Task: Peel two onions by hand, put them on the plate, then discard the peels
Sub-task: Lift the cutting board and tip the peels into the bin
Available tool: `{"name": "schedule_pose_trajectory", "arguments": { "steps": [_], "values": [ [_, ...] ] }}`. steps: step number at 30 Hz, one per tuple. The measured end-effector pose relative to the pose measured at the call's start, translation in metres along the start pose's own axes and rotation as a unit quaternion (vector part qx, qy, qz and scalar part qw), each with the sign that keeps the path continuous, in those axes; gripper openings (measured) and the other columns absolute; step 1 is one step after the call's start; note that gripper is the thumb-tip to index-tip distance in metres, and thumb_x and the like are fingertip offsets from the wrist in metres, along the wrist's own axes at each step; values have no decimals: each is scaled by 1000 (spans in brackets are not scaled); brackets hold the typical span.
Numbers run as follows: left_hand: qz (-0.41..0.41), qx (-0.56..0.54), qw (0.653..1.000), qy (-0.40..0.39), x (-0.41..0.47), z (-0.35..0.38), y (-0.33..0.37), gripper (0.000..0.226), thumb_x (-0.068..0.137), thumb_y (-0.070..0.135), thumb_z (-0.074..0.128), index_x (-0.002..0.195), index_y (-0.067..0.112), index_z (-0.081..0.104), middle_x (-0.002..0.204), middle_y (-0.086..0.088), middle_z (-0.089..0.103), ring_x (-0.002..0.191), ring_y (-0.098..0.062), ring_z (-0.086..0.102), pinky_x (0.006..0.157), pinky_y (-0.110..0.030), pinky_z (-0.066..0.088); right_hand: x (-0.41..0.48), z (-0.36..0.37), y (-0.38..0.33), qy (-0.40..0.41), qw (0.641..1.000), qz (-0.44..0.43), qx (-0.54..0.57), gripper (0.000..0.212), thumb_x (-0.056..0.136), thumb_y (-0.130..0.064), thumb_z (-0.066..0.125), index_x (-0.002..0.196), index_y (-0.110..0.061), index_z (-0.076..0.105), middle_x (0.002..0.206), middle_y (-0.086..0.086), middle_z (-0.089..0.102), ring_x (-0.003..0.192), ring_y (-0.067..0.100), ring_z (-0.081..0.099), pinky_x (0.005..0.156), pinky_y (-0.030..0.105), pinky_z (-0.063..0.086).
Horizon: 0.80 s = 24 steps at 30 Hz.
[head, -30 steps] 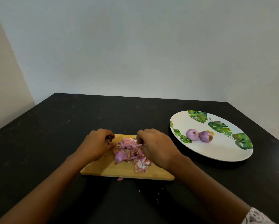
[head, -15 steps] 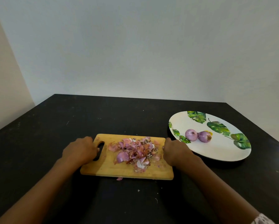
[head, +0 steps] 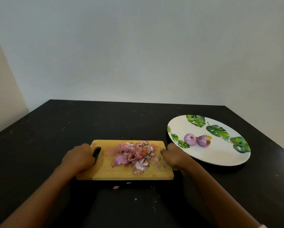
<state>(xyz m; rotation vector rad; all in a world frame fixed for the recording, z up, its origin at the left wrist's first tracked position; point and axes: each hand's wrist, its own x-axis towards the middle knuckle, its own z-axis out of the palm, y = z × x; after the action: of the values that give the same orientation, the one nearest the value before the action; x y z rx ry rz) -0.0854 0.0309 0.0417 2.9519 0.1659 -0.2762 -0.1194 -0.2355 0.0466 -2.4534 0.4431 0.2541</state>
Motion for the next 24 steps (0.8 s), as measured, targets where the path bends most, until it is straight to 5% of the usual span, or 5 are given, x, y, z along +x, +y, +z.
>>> {"name": "schedule_pose_trajectory", "arguments": {
  "steps": [8,19,24],
  "values": [
    [20,-38,999,28,8,-17,2,18,93,32,48,96,15,51,90,-2,55,81,-16,55,69,-31,47,13,-14,-2,24,999,-26,22,28,99,-12,38,123,-3,51,127,17,53,113,28,52,91,34,44],
    [36,-90,992,85,20,-68,30,21,94,26,48,111,15,48,96,-7,51,78,-17,54,64,-30,44,33,-67,-12,24,997,-30,65,34,100,-16,41,134,-12,41,134,12,46,117,25,50,100,41,47],
    [24,-120,990,70,11,-102,52,34,95,26,47,125,12,41,122,-17,42,98,-30,54,85,-43,49,25,-107,-28,10,995,-7,98,35,100,-12,38,134,-13,38,139,14,41,117,27,51,96,41,49]
  ]
}}
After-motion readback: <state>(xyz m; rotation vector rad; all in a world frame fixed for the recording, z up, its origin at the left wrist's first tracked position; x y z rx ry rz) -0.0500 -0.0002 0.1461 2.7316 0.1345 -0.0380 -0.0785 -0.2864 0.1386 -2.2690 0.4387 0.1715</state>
